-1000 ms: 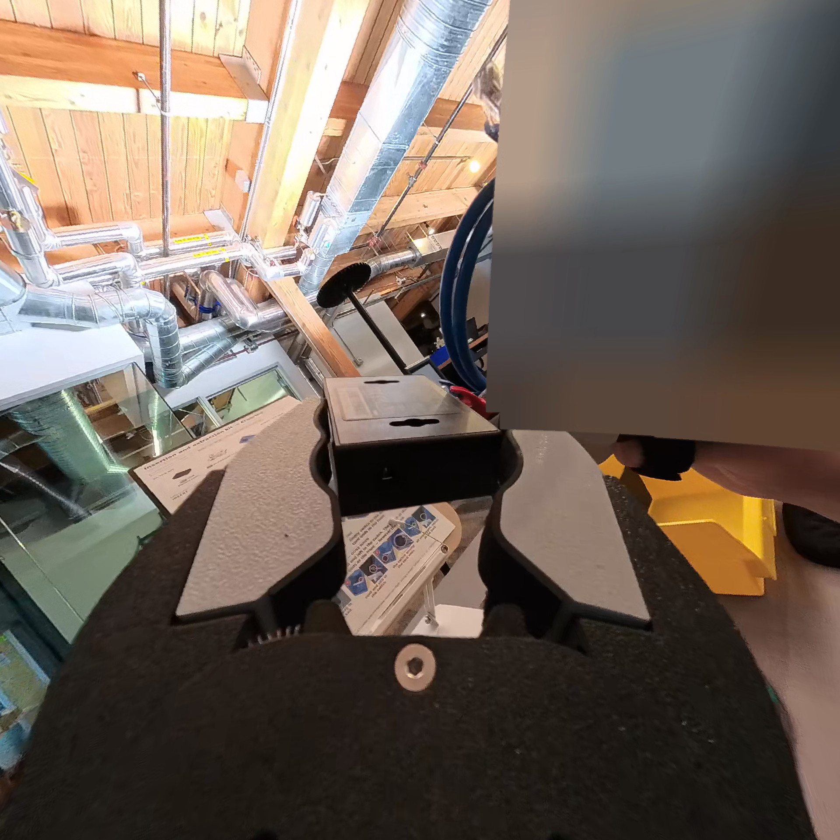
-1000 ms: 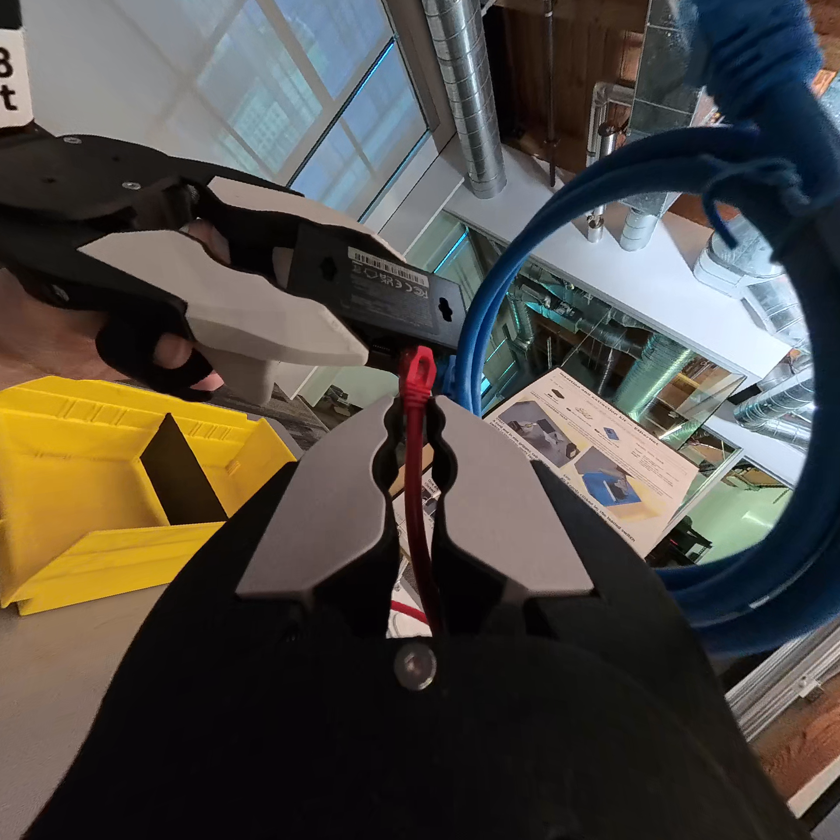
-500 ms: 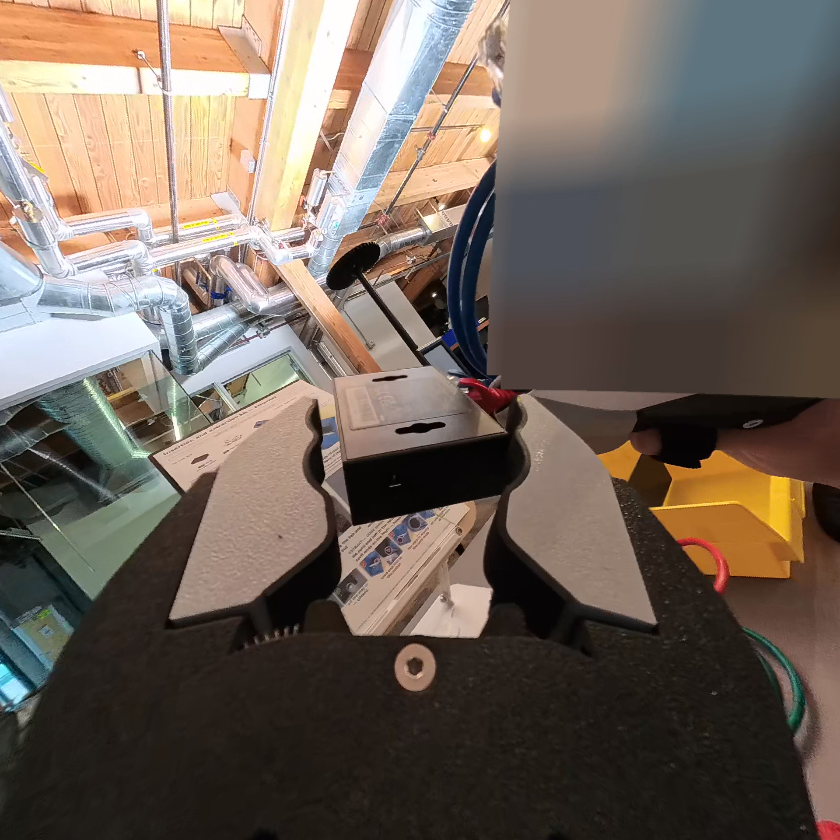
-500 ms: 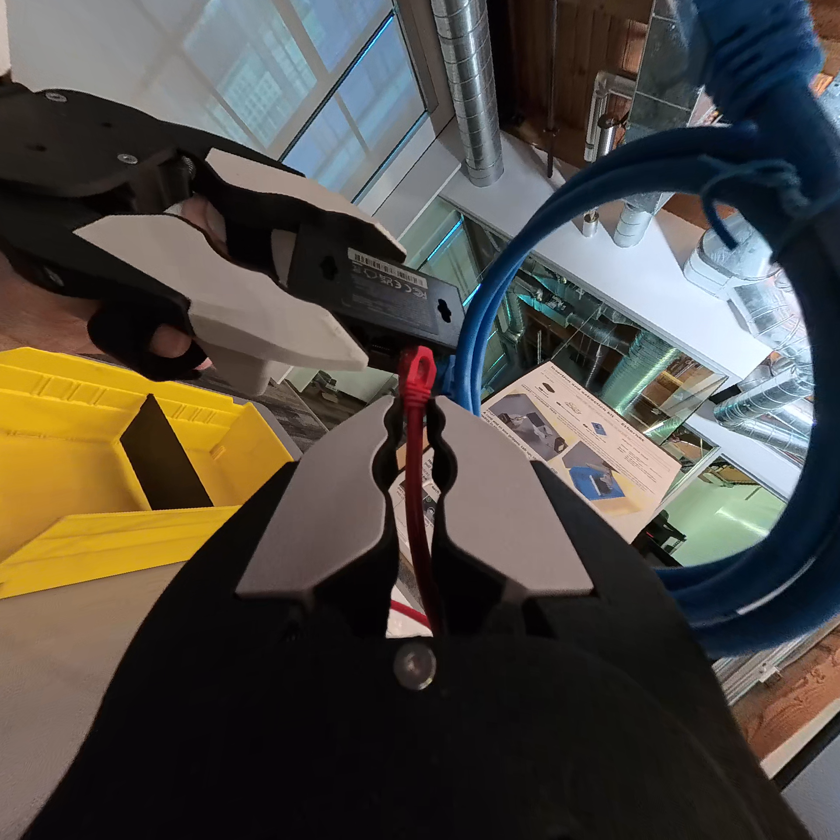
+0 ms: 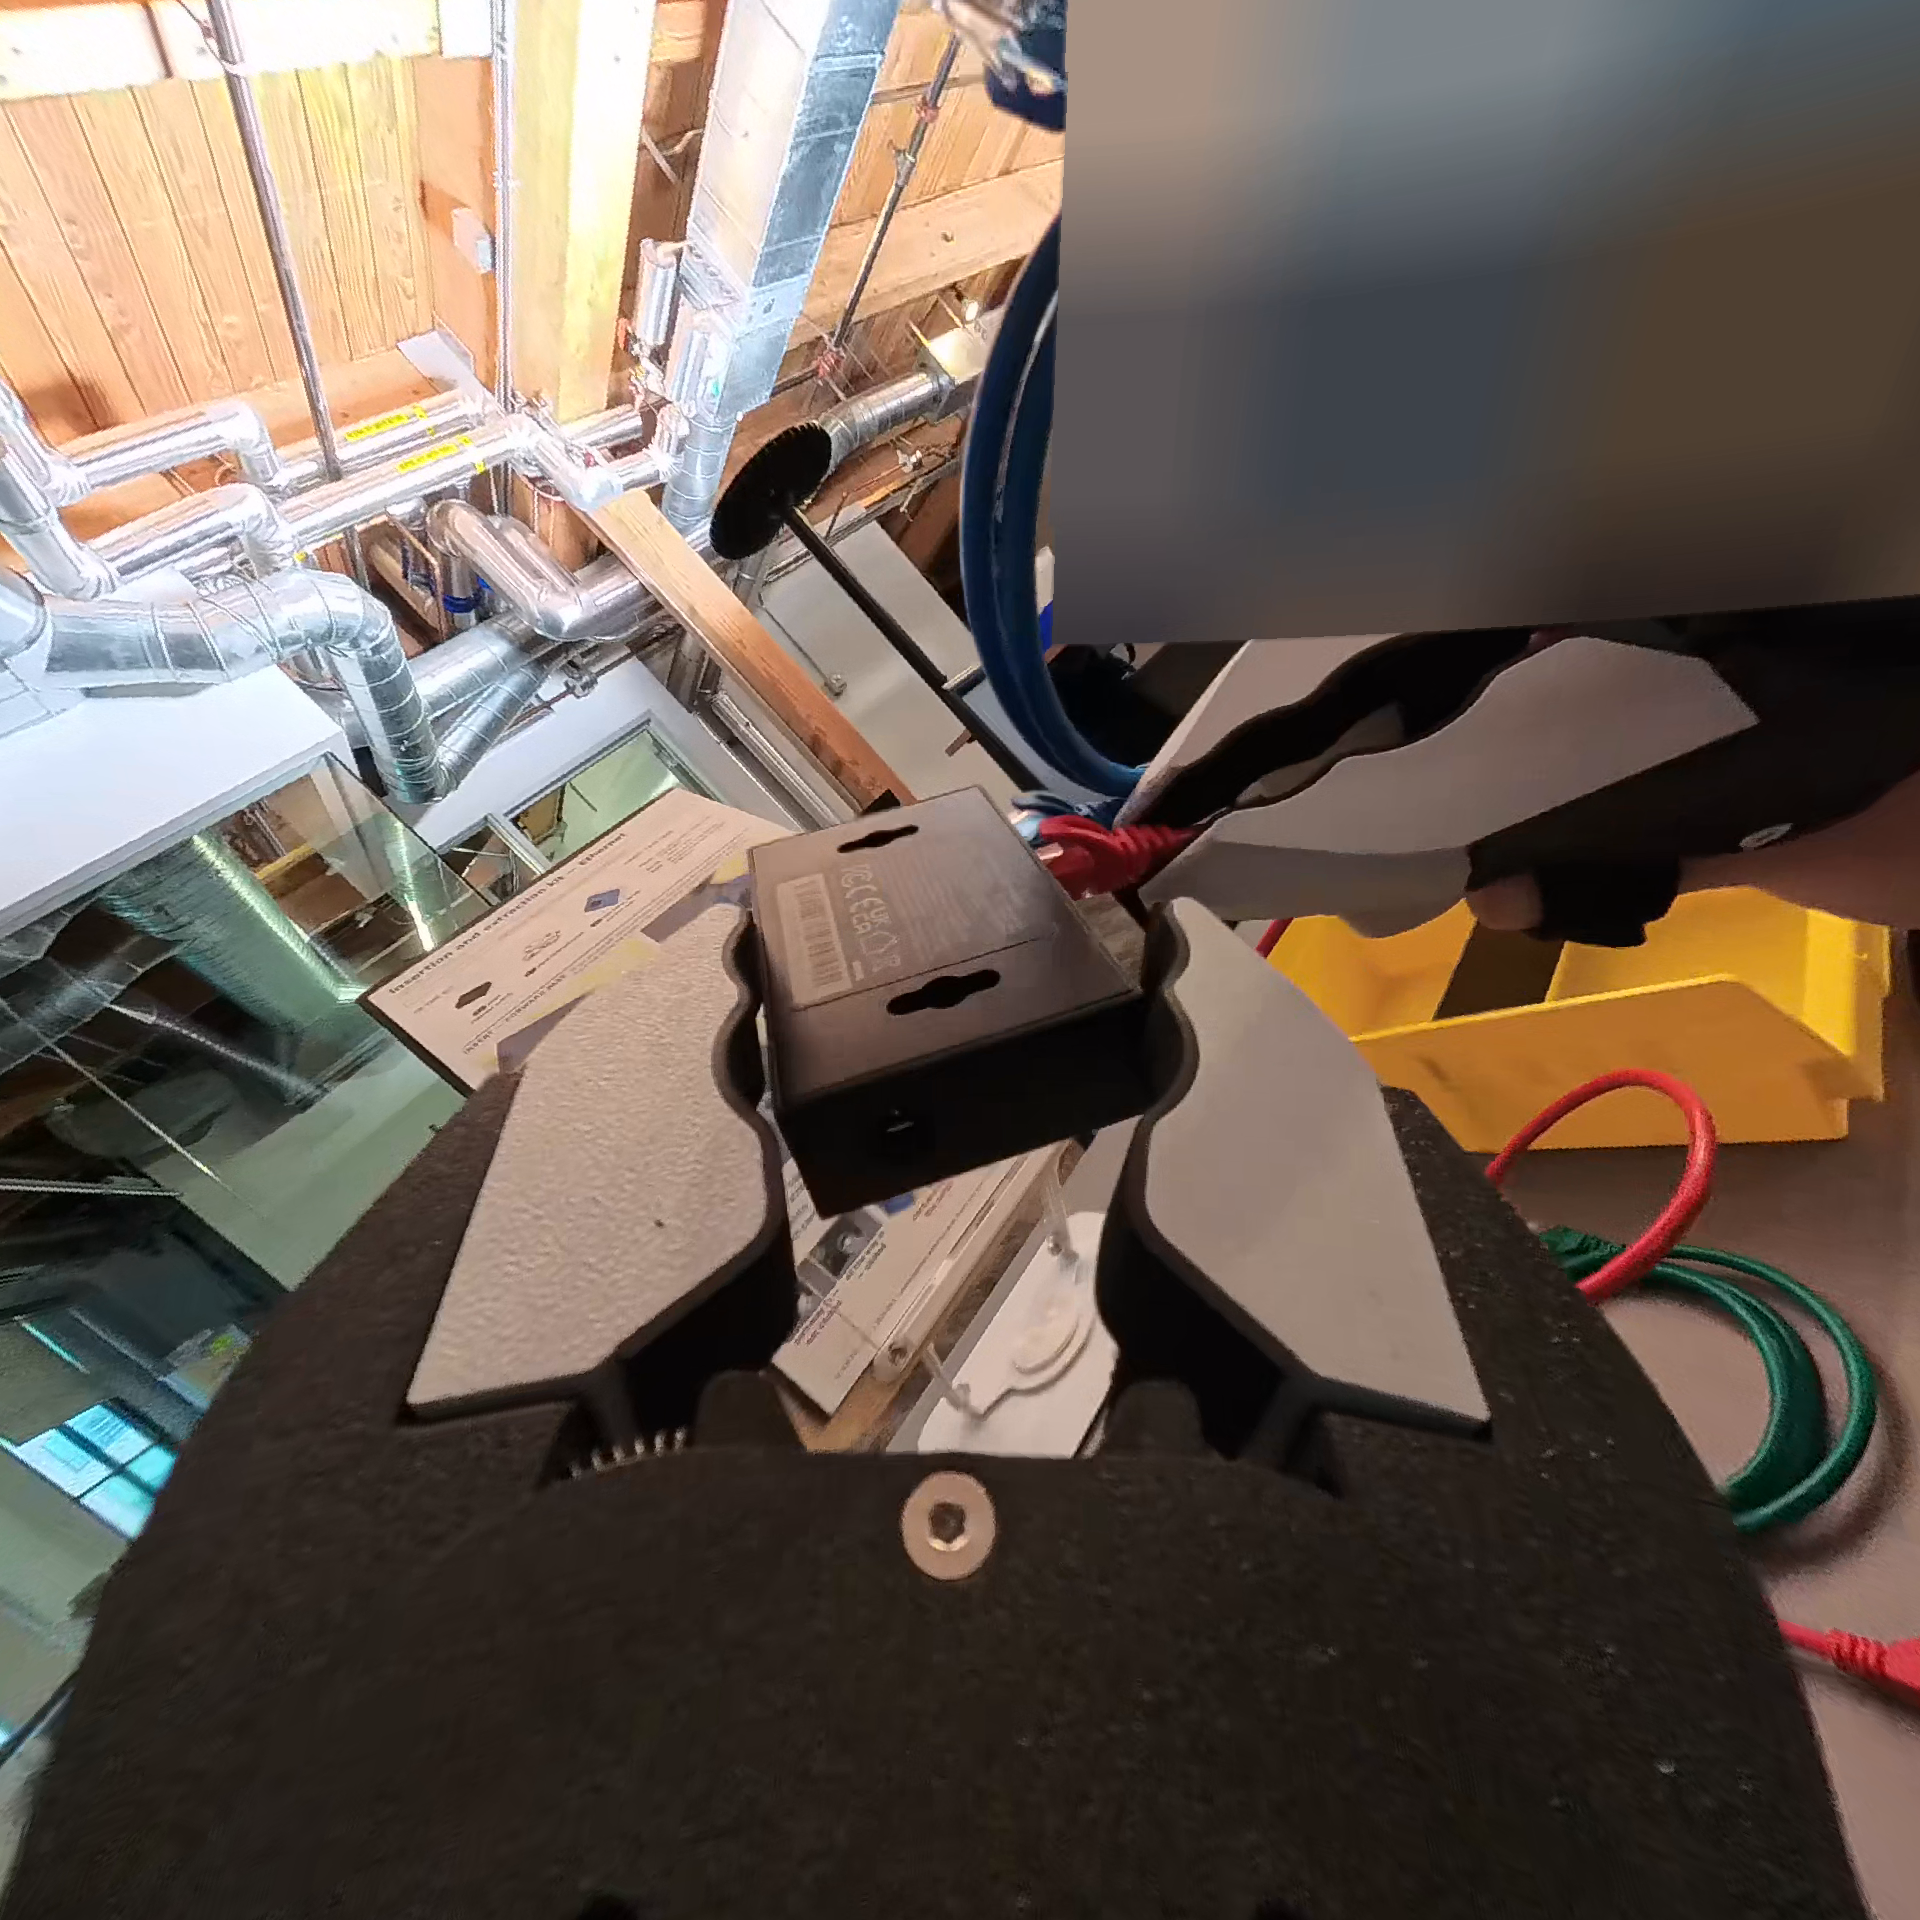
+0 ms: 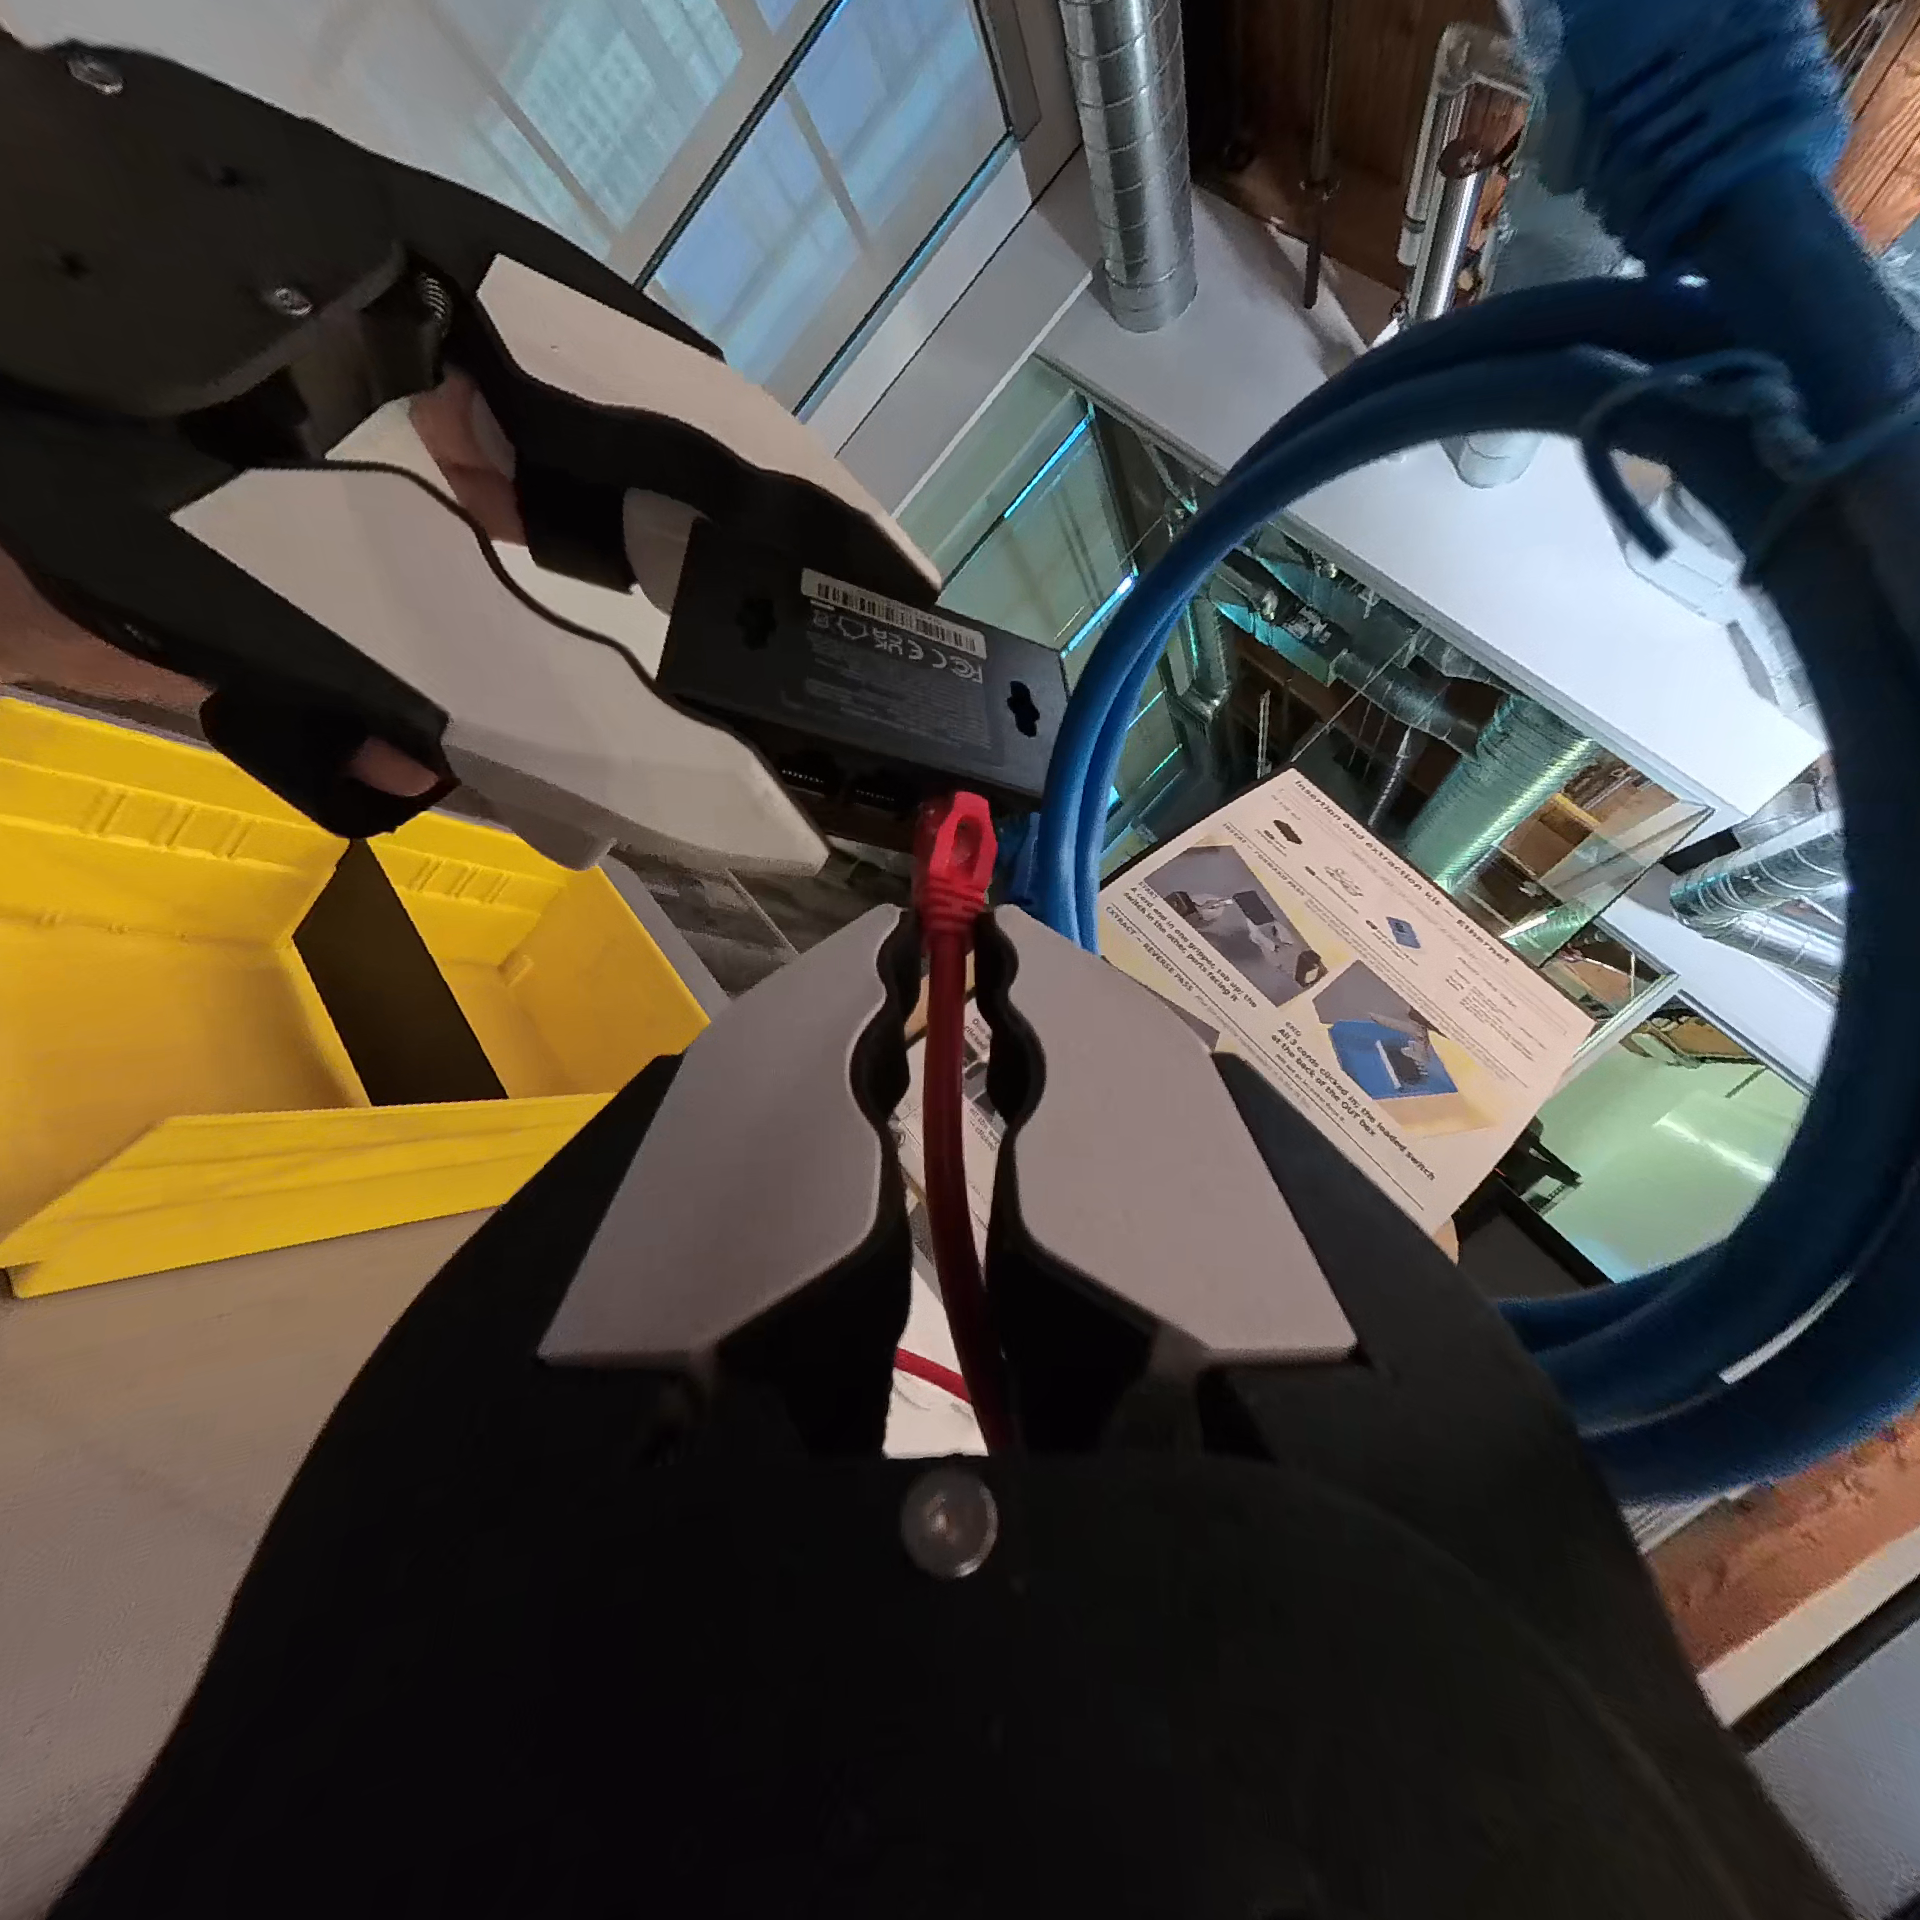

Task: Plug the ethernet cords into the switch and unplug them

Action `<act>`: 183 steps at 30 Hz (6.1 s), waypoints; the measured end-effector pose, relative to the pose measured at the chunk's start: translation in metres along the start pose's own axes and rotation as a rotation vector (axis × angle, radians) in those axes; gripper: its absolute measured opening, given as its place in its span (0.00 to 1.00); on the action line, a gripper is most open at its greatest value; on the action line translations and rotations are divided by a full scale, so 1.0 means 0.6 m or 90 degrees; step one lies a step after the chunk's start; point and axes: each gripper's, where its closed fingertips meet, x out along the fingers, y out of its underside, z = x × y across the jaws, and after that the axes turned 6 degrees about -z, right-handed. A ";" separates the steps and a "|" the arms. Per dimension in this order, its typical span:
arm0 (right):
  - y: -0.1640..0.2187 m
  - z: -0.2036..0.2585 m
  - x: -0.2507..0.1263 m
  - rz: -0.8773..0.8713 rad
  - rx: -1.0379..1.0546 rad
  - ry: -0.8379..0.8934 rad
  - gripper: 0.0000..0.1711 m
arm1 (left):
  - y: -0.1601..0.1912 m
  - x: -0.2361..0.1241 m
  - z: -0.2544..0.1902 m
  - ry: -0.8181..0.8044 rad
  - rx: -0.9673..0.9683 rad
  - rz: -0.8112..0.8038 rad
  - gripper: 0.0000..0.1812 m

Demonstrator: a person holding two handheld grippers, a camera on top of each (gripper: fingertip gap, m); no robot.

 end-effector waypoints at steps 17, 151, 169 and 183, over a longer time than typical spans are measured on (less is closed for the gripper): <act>-0.029 0.011 -0.008 -0.065 -0.043 -0.017 0.06 | -0.034 0.002 -0.024 0.073 -0.132 -0.094 0.60; -0.090 -0.015 -0.057 -0.076 -0.228 0.009 0.05 | -0.082 -0.015 0.002 -0.135 0.019 -0.207 0.43; -0.030 -0.003 -0.030 0.039 -0.106 -0.042 0.05 | -0.056 0.012 -0.018 -0.121 0.004 -0.151 0.41; 0.031 0.010 -0.030 0.109 0.130 -0.170 0.06 | 0.045 0.042 -0.012 -0.079 -0.102 -0.005 0.41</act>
